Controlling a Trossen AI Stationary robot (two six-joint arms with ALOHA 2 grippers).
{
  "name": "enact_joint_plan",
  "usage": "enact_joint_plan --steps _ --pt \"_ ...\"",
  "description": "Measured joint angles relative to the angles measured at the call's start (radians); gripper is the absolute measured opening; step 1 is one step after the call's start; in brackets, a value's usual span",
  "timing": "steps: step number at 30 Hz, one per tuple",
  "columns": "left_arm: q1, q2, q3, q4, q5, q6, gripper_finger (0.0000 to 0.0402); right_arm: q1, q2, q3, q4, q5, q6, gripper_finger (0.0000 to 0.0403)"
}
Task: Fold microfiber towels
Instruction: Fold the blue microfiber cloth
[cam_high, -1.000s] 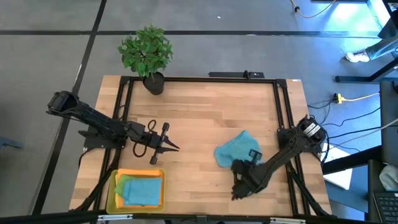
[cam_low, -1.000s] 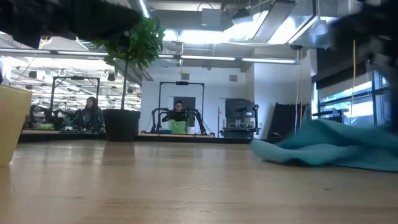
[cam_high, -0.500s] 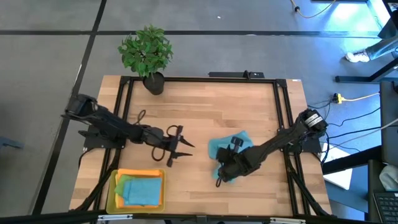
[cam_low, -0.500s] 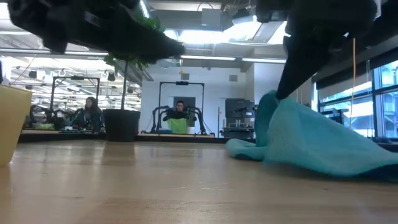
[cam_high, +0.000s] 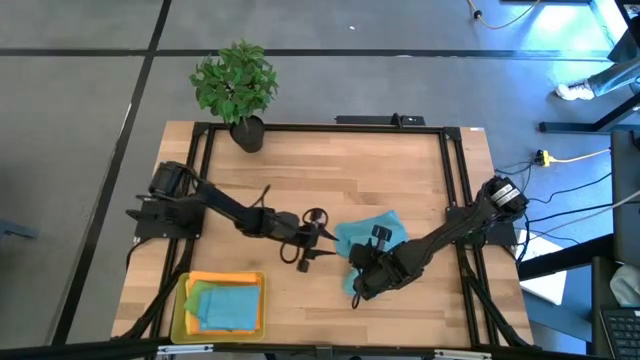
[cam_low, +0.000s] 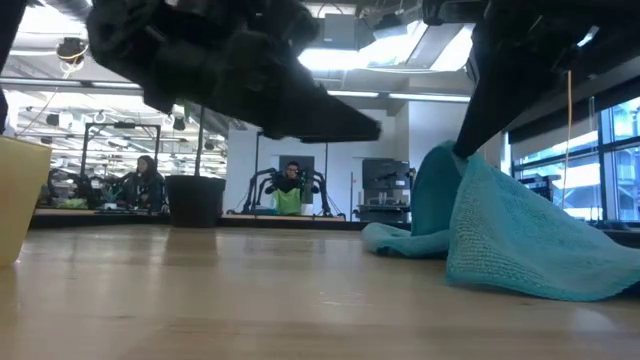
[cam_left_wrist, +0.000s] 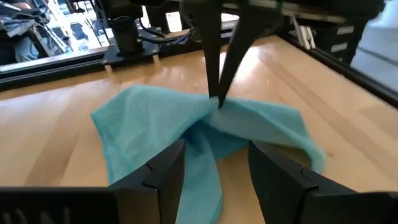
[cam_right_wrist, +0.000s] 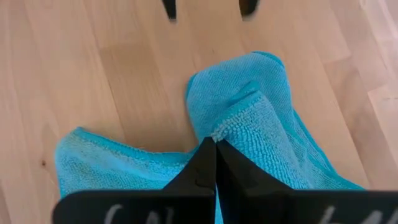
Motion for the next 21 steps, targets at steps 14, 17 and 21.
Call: enact_joint_plan --steps 14,17,21 --pt "0.059 0.133 0.076 0.001 0.057 -0.040 0.0166 0.000 0.000 0.000 0.007 0.003 -0.001 0.0000" --pt "0.053 0.163 0.115 0.003 0.056 -0.039 0.0166 0.000 0.000 0.001 0.020 0.004 -0.001 0.0000" --pt "0.054 0.191 0.167 -0.044 0.056 -0.044 0.0169 0.001 -0.001 0.022 0.017 0.004 -0.006 0.0000"
